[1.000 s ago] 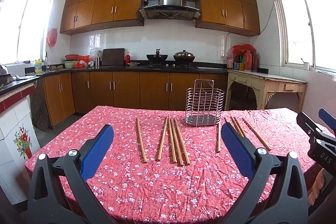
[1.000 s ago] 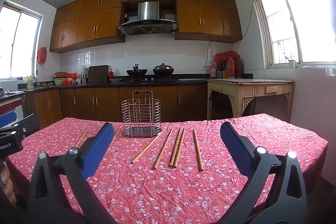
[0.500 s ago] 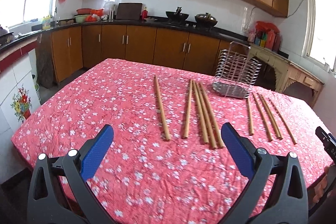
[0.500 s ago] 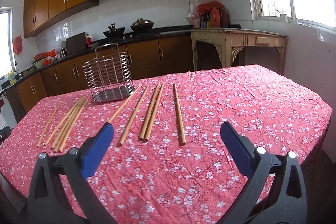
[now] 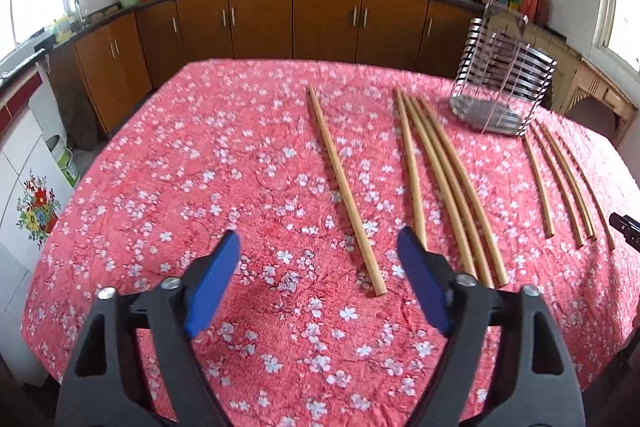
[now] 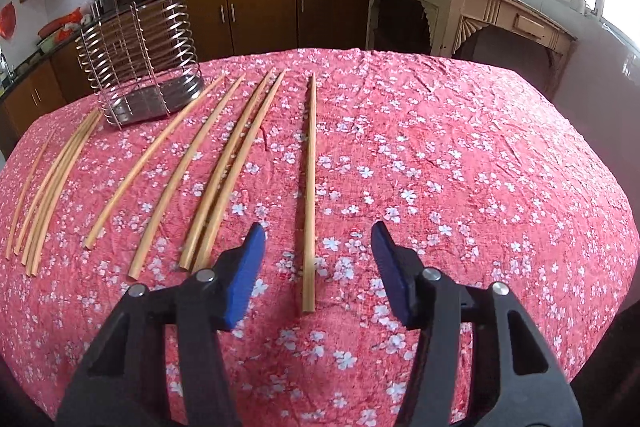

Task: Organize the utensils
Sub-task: 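Lower the left tool onto one chopstick and close it while the right tool grasps another, then lift the held chopsticks with both tools and carry them over the wire basket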

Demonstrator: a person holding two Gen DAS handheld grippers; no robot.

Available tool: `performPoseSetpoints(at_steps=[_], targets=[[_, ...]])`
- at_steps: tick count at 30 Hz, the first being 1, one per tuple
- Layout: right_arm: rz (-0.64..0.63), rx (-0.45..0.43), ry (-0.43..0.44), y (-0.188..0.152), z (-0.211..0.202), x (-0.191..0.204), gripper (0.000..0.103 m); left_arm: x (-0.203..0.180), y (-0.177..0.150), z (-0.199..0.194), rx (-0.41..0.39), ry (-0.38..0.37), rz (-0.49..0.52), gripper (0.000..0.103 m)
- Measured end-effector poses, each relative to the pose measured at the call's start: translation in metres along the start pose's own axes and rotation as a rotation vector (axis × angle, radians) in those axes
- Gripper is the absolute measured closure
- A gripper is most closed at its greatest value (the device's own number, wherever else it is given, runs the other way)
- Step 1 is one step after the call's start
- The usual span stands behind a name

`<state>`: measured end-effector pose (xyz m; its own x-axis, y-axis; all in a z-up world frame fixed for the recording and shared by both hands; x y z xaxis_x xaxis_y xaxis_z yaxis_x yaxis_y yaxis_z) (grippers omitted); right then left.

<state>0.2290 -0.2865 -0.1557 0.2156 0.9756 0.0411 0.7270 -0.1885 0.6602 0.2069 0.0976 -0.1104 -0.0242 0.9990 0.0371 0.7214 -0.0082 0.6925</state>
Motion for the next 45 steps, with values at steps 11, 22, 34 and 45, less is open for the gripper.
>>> performPoseSetpoints(at_steps=[11, 22, 34, 45], targets=[[0.012, 0.066, 0.03, 0.009, 0.026, 0.009, 0.095, -0.021, 0.01, 0.042, 0.12, -0.029, 0.048, 0.07], [0.088, 0.049, -0.023, 0.049, 0.063, -0.018, 0.096, -0.012, 0.048, 0.079, 0.139, -0.017, 0.055, 0.096], [0.088, 0.035, 0.016, 0.027, 0.049, -0.02, 0.076, 0.001, 0.029, 0.06, 0.113, -0.069, 0.015, 0.088], [0.125, 0.033, 0.014, 0.017, 0.041, -0.03, 0.095, -0.003, 0.015, 0.051, 0.082, -0.015, 0.016, 0.097]])
Point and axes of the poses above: each gripper's, at about its wrist camera, not at the fingertips, and z roughly the way its jaws point, x to its left, y to its top, the point moved 4 cm from there along z, roughly the way its jaws point, and after that the axes turned 5 degrees about z, right-handed, at the moved point
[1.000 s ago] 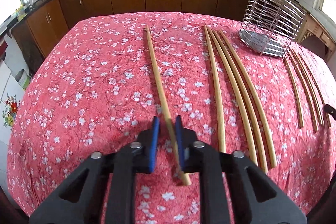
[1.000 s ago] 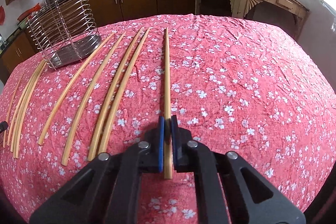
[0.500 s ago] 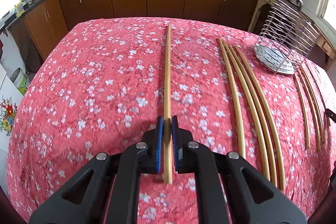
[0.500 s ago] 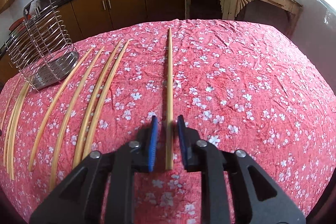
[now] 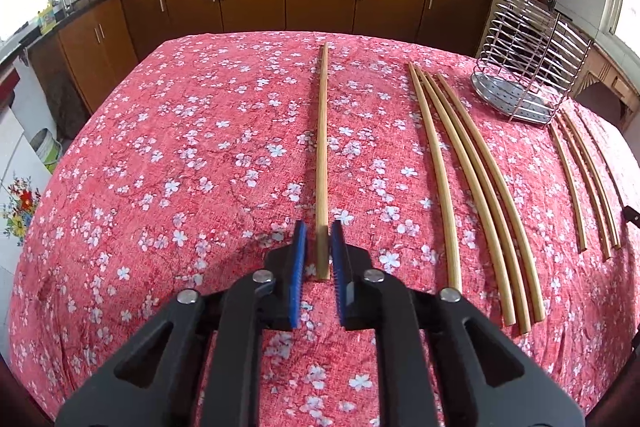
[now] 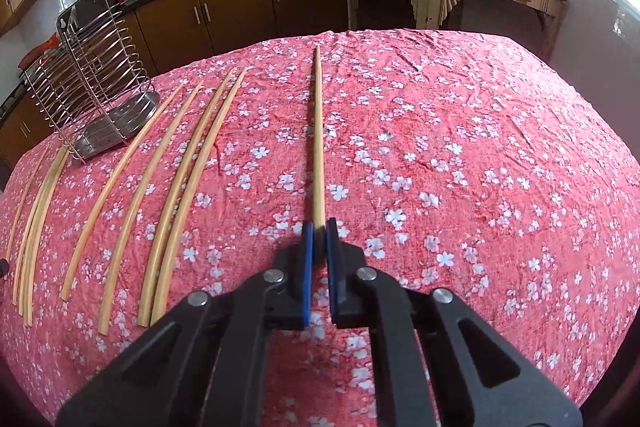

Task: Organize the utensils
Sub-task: 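Lift the held chopsticks with both tools and carry them over the wire basket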

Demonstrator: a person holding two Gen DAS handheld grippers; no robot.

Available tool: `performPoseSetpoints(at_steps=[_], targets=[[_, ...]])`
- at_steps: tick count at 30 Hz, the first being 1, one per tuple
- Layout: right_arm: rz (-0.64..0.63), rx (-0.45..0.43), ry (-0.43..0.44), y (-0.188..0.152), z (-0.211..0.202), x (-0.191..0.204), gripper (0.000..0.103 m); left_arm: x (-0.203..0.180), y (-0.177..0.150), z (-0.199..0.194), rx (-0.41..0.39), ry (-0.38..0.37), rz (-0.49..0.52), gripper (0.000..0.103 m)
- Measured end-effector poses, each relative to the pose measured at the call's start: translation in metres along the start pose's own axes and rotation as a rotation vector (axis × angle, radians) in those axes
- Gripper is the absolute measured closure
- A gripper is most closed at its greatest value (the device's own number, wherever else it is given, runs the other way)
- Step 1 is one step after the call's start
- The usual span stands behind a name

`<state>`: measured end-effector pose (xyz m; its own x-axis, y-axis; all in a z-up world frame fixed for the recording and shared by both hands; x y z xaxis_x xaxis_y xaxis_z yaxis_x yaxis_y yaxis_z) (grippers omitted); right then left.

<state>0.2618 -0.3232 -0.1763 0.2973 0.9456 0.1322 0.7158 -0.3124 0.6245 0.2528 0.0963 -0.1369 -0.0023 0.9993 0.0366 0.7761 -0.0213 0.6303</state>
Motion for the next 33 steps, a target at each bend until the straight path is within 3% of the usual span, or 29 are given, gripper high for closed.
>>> performPoseSetpoints(at_steps=[5, 10, 24, 33], targets=[[-0.009, -0.017, 0.003, -0.007, -0.013, -0.001, 0.096, 0.002, -0.001, -0.002, 0.008, -0.008, -0.006, 0.097], [-0.043, -0.102, -0.009, -0.004, -0.045, 0.002, 0.096, 0.01, 0.002, -0.023, -0.037, -0.004, -0.014, 0.097], [-0.045, -0.354, 0.03, 0.045, -0.128, 0.006, 0.096, 0.021, 0.064, -0.113, -0.339, 0.028, -0.023, 0.097], [-0.051, -0.443, 0.056, 0.088, -0.151, 0.023, 0.096, 0.024, 0.107, -0.13, -0.428, 0.056, -0.057, 0.097]])
Point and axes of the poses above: each gripper's, at about its wrist camera, not at the fingertips, and z roughly the way its jaws point, x to its left, y to its top, the point moved 4 cm from there along z, roughly the way its jaws point, and after that the axes turned 5 degrees about z, right-handed, at the moved point
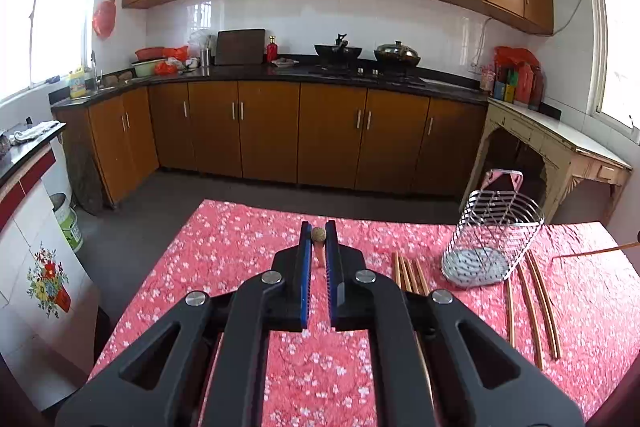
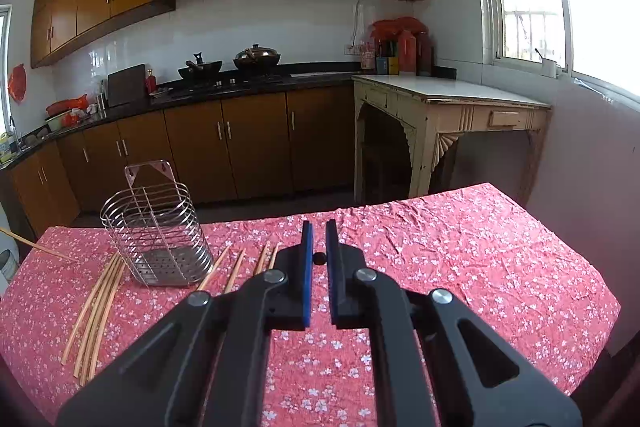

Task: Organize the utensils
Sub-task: 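Lift the held chopsticks with both tools and carry them over the wire basket, then open both tools to drop the chopsticks into the wire basket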

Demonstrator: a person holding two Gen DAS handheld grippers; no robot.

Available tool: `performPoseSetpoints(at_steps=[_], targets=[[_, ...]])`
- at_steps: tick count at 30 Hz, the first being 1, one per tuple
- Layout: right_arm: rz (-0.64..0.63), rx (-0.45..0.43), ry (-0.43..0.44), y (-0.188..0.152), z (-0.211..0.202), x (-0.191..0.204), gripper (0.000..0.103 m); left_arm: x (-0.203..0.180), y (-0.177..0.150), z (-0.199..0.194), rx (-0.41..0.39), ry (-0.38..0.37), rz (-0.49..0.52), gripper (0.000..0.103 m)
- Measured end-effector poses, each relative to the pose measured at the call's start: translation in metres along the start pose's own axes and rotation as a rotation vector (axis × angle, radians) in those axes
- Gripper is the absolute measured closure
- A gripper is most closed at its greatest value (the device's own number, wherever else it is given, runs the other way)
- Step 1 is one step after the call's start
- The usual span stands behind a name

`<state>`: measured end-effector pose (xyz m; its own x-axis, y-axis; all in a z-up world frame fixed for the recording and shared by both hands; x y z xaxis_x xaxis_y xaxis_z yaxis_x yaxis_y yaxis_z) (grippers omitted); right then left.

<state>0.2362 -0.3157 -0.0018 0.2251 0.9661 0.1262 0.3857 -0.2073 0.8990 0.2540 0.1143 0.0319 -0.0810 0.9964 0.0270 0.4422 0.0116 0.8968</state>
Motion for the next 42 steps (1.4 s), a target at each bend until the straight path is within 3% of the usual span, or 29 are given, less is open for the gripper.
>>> performPoseSetpoints(at_steps=[15, 27, 33, 39, 42], targets=[[0.013, -0.073, 0.07, 0.086, -0.006, 0.02, 0.096, -0.012, 0.053, -0.012, -0.091, 0.023, 0.018, 0.097], [0.023, -0.183, 0.238, 0.178, -0.047, 0.082, 0.096, -0.072, 0.124, -0.042, -0.191, -0.102, 0.016, 0.097], [0.032, -0.214, 0.285, 0.205, -0.029, 0.126, 0.096, -0.114, 0.168, -0.044, -0.266, -0.145, -0.006, 0.097], [0.031, -0.223, 0.304, 0.208, 0.006, 0.156, 0.096, -0.146, 0.168, -0.004, -0.231, -0.162, -0.01, 0.097], [0.03, -0.182, 0.315, 0.198, 0.033, 0.163, 0.096, -0.156, 0.156, 0.022, -0.179, -0.178, -0.014, 0.097]])
Point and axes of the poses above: each gripper's, at about its wrist camera, not at the fingertips, and z roughly the way its jaws point, x to its left, y to its top, the point moved 4 cm from there along z, roughly the way its jaws point, and after that the axes turned 5 degrees about z, right-handed, at the moved point
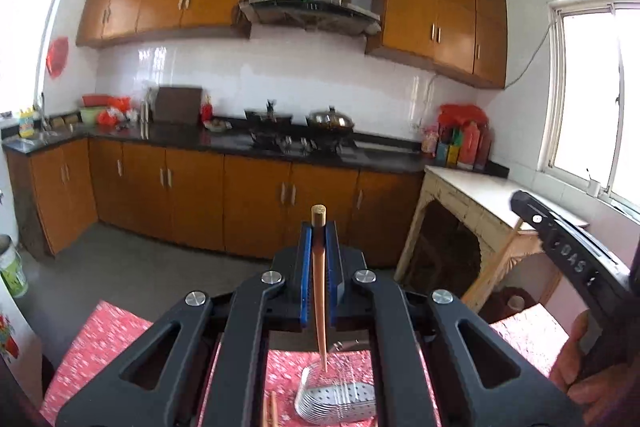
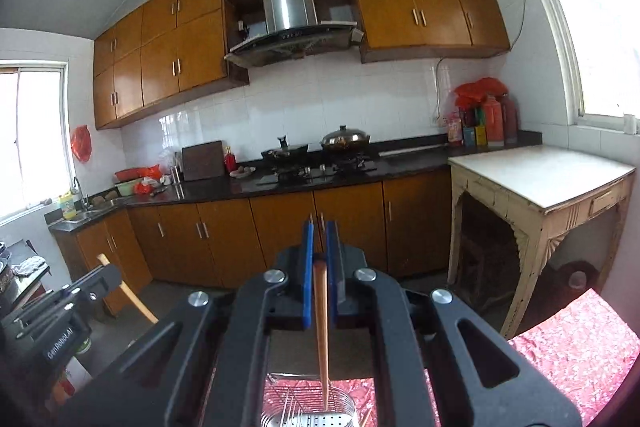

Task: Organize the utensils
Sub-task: 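Open both tools to drop the chopsticks into the wire basket, then close the left tool on a chopstick while the right tool grasps another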

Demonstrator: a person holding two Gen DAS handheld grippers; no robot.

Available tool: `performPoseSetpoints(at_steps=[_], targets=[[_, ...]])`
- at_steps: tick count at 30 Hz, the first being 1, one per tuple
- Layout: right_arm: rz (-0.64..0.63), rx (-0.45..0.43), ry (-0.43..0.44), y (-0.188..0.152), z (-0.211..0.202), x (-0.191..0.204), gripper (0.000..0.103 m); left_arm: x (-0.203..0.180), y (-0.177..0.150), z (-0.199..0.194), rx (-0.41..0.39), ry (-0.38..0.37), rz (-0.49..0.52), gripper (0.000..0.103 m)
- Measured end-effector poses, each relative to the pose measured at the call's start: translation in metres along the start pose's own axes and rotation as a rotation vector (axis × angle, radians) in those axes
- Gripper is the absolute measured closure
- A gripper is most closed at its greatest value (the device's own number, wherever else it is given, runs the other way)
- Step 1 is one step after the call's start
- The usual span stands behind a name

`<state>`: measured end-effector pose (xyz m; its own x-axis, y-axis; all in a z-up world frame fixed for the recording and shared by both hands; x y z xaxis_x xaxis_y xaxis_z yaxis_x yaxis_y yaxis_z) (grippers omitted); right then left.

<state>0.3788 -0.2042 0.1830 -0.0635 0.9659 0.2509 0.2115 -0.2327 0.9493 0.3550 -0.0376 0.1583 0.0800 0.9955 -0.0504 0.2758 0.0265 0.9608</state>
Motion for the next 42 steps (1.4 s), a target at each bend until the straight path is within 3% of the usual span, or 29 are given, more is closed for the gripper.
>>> performPoseSetpoints(at_steps=[6, 9, 11, 12, 14, 19, 24, 27, 30, 33, 35, 38, 42], targets=[[0.06, 0.16, 0.005, -0.043, 0.051, -0.02, 0.096, -0.001, -0.032, 0.037, 0.094, 0.009, 0.022, 0.097], [0.086, 0.218, -0.005, -0.06, 0.063, -0.032, 0.09, 0.002, -0.04, 0.046, 0.139, 0.011, 0.033, 0.097], [0.089, 0.21, -0.032, -0.064, 0.059, -0.042, 0.065, 0.008, -0.042, 0.042, 0.143, 0.022, 0.032, 0.096], [0.09, 0.196, -0.049, -0.065, 0.055, -0.047, 0.061, 0.011, -0.041, 0.04, 0.144, 0.026, 0.034, 0.095], [0.099, 0.181, -0.076, -0.063, 0.046, -0.06, 0.059, 0.019, -0.039, 0.034, 0.14, 0.037, 0.032, 0.094], [0.125, 0.164, -0.146, -0.065, 0.024, -0.096, 0.059, 0.038, -0.038, 0.008, 0.113, 0.076, 0.029, 0.072], [0.112, 0.199, -0.231, -0.091, -0.004, -0.132, 0.059, 0.064, -0.056, -0.019, 0.108, 0.112, 0.034, 0.069], [0.073, 0.259, -0.264, -0.126, -0.015, -0.148, 0.059, 0.081, -0.084, -0.037, 0.121, 0.147, 0.049, 0.06], [0.006, 0.33, -0.284, -0.176, -0.024, -0.153, 0.059, 0.093, -0.131, -0.044, 0.19, 0.149, 0.069, 0.058], [-0.001, 0.443, -0.247, -0.229, -0.027, -0.157, 0.061, 0.096, -0.184, -0.044, 0.273, 0.15, 0.121, 0.058], [0.02, 0.528, -0.208, -0.264, -0.028, -0.157, 0.068, 0.094, -0.22, -0.043, 0.339, 0.118, 0.129, 0.058], [0.035, 0.61, -0.173, -0.298, -0.027, -0.152, 0.075, 0.093, -0.254, -0.04, 0.418, 0.091, 0.125, 0.058], [0.039, 0.657, -0.16, -0.325, -0.028, -0.145, 0.078, 0.089, -0.277, -0.042, 0.462, 0.054, 0.1, 0.058]])
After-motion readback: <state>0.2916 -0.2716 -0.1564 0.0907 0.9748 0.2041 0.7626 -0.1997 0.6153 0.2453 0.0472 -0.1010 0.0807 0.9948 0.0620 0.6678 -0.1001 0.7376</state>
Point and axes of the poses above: each gripper's, at about its wrist camera, not at the fingertips, and z roughly the way its jaws point, x to its left, y to its top, the point moved 4 cm from there along z, roughly the way its jaws point, and after that the axes turned 5 degrees about z, right-handed, at the moved point
